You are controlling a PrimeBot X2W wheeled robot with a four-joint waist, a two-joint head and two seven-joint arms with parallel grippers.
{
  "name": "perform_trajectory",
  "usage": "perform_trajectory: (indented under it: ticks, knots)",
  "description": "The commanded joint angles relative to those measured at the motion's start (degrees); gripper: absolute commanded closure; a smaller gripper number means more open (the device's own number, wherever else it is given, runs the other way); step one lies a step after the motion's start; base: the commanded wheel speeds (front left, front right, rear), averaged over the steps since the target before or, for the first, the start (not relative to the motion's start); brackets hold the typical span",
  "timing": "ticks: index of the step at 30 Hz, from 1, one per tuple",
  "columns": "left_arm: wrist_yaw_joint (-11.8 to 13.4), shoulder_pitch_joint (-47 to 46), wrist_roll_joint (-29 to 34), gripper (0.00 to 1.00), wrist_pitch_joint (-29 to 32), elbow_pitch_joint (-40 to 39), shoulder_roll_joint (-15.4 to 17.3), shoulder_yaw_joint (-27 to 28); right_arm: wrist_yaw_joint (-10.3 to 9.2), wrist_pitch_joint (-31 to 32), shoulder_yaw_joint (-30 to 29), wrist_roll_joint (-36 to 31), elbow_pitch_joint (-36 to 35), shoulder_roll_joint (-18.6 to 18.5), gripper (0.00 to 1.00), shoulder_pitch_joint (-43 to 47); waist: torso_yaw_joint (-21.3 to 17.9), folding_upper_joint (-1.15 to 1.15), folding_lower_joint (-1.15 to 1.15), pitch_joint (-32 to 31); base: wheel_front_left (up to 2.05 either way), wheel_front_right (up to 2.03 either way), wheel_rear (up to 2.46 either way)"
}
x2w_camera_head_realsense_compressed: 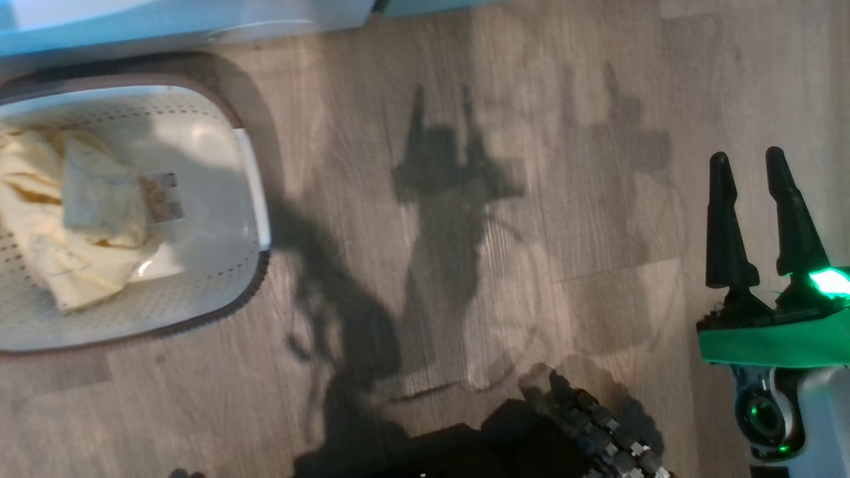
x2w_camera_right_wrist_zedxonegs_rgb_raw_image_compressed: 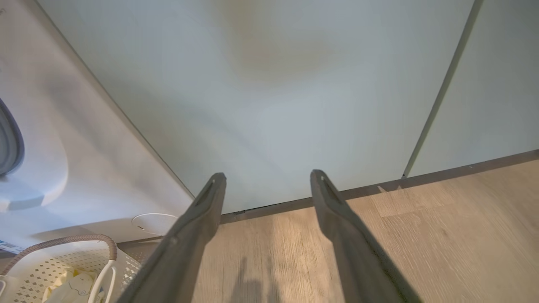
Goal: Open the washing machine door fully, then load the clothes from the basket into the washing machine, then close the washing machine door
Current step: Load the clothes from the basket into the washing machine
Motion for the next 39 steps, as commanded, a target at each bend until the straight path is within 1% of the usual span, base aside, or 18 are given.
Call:
perform_trajectory:
  ticks: [1,3,6,10,13,17,19,22,23,25,26,30,39]
  knots:
    - [-0.15,-2.00,1.05,1.00,-0.53,-1.92,3.88,0.55,-0.16,-0.36,1.10,0.38,-1.60,-0.63,0.00,0.63,-0.88,0.00,0.00,0.71,0.00,0.00,0.00]
    - [0.60,-3.35,1.82,1.00,-1.67,-2.21,3.99,0.46,-0.16,-0.36,1.27,0.73,-1.57,-0.63,0.00,0.63,-1.28,0.00,0.00,0.94,0.00,0.00,0.00]
    - [1.20,-5.35,3.91,1.00,-6.15,-3.67,4.15,-0.21,-0.16,-0.36,1.62,0.97,-1.59,-0.63,0.00,0.53,-1.81,0.00,0.00,1.19,0.00,0.00,0.00]
    - [1.86,-7.63,6.55,1.00,-15.01,-4.61,4.19,-0.64,-0.16,-0.36,1.94,1.27,-1.66,-0.63,0.00,0.27,-2.31,0.00,0.00,1.56,0.00,0.00,0.00]
    - [1.47,-8.67,8.37,1.00,-20.60,-3.96,4.44,-1.72,-0.16,-0.36,1.98,1.47,-1.71,-0.63,0.00,0.15,-2.41,0.00,0.00,1.81,0.00,0.00,0.00]
    - [1.43,-9.03,8.99,1.00,-22.77,-0.31,4.28,-2.53,-0.16,-0.36,2.20,1.84,-1.62,-0.63,0.00,0.16,-2.22,0.00,0.00,2.12,0.00,0.00,0.00]
    - [1.06,-8.80,8.05,1.00,-21.55,2.95,3.89,-2.76,-0.16,-0.36,2.28,1.91,-1.60,-0.63,0.00,0.07,-2.07,0.00,0.00,2.23,0.00,0.00,0.00]
    - [0.86,-9.37,6.74,1.00,-19.86,5.41,3.14,-2.70,-0.16,-0.36,2.38,1.84,-1.57,-0.63,0.00,-0.17,-1.93,0.00,0.00,2.39,0.00,0.00,0.00]
    - [0.96,-9.67,6.59,0.77,-19.61,5.96,2.99,-2.72,-0.16,-0.36,2.41,1.82,-1.56,-0.63,0.00,-0.27,-1.90,0.00,0.00,2.44,0.00,0.00,0.00]
    - [0.85,-10.25,6.36,0.02,-19.08,6.91,2.69,-3.01,-0.16,-0.36,2.41,1.78,-1.54,-0.63,0.00,-0.45,-1.83,0.00,0.00,2.52,0.00,0.00,0.00]
    - [0.84,-10.54,6.33,0.00,-19.09,7.25,2.58,-3.15,-0.16,-0.36,2.39,1.78,-1.54,-0.63,0.00,-0.52,-1.80,0.00,0.00,2.57,0.00,0.00,0.00]
    - [1.32,-11.27,6.41,0.00,-18.81,8.98,2.16,-3.66,-0.16,-0.36,2.35,1.82,-1.47,-0.63,0.00,-0.83,-1.71,0.00,0.00,2.64,0.00,0.00,0.00]
    - [1.14,-8.99,6.00,0.00,-23.56,10.23,0.44,-4.61,-0.16,-0.36,0.96,0.81,-1.36,-0.63,0.00,-1.13,0.04,0.00,0.00,1.34,0.00,0.00,0.00]
